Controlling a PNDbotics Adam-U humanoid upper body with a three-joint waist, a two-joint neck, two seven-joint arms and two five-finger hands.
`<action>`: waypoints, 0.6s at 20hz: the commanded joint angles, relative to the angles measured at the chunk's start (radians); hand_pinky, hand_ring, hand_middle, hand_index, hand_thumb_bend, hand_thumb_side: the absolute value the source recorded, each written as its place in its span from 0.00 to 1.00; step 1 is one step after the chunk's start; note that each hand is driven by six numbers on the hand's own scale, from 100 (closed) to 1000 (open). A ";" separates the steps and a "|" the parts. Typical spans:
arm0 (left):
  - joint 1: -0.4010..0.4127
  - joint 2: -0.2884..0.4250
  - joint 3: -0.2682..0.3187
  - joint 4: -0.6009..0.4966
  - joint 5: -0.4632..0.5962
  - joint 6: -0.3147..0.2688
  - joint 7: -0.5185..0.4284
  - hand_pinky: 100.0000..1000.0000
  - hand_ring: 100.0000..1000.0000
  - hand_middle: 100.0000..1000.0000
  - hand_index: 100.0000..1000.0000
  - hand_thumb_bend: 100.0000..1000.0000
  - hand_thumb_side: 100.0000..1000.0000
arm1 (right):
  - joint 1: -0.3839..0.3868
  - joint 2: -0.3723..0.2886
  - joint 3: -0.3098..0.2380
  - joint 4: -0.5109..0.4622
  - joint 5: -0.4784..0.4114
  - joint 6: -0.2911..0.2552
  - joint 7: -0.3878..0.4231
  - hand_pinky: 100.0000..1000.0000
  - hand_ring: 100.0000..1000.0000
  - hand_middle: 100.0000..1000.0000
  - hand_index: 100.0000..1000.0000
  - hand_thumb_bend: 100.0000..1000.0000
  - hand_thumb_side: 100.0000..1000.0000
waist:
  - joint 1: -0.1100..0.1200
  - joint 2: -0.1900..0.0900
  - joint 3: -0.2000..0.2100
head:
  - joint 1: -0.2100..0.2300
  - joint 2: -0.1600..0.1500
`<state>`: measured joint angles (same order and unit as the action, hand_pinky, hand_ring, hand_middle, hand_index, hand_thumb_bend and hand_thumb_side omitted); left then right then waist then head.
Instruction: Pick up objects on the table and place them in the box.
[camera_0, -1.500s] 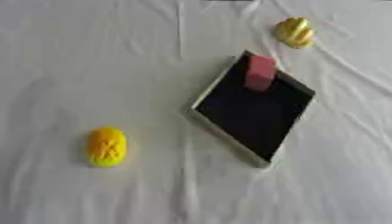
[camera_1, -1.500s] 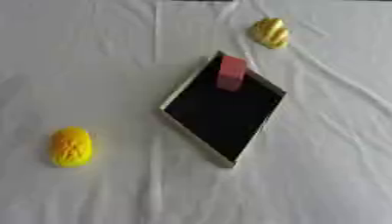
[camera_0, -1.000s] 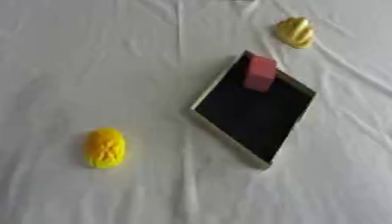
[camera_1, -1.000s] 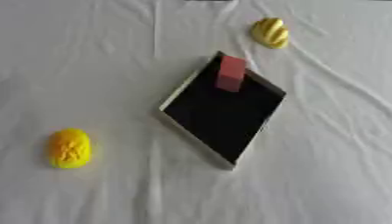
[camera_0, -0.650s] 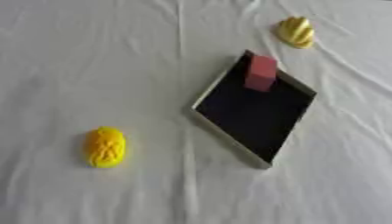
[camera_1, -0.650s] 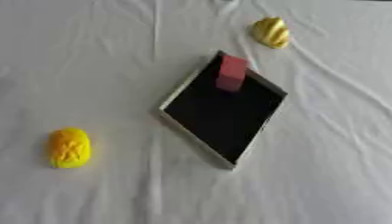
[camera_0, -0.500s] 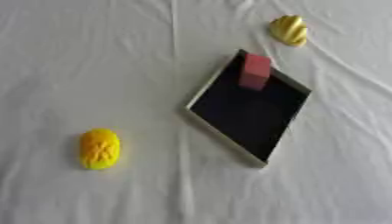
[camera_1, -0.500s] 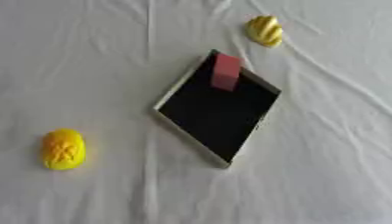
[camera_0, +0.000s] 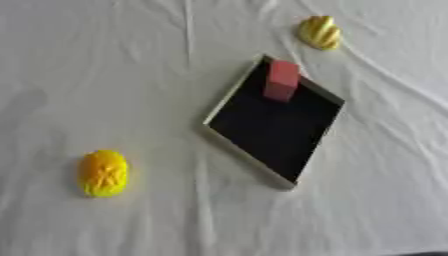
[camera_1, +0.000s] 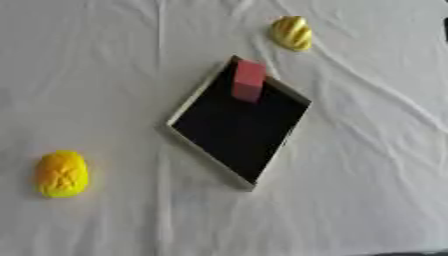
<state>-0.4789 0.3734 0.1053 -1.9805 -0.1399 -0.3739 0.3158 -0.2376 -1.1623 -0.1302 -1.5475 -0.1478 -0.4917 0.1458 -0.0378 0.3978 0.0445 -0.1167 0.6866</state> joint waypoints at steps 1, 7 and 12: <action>-0.014 0.035 -0.003 -0.019 0.006 0.001 -0.008 0.74 0.75 0.67 0.89 0.00 0.35 | -0.004 -0.057 -0.003 -0.004 0.054 -0.006 0.051 1.00 1.00 0.84 0.93 0.00 0.12 | 0.002 -0.028 -0.002 | -0.004 0.005; -0.015 0.044 -0.011 -0.019 0.012 0.004 -0.017 0.74 0.75 0.67 0.89 0.00 0.34 | -0.013 -0.063 0.004 -0.023 0.140 0.005 0.127 0.99 1.00 0.86 0.92 0.00 0.18 | 0.006 -0.033 0.001 | -0.009 0.005; -0.016 0.051 -0.013 -0.019 0.017 0.004 -0.023 0.74 0.75 0.67 0.89 0.00 0.34 | -0.006 -0.060 0.027 -0.044 0.221 -0.012 0.126 0.98 1.00 0.86 0.93 0.00 0.23 | 0.009 -0.032 0.006 | -0.016 0.003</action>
<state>-0.4835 0.3966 0.0903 -1.9805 -0.1263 -0.3694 0.2986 -0.2379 -1.1751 -0.0969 -1.5754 0.0502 -0.4972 0.2718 -0.0283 0.3885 0.0504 -0.1275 0.6934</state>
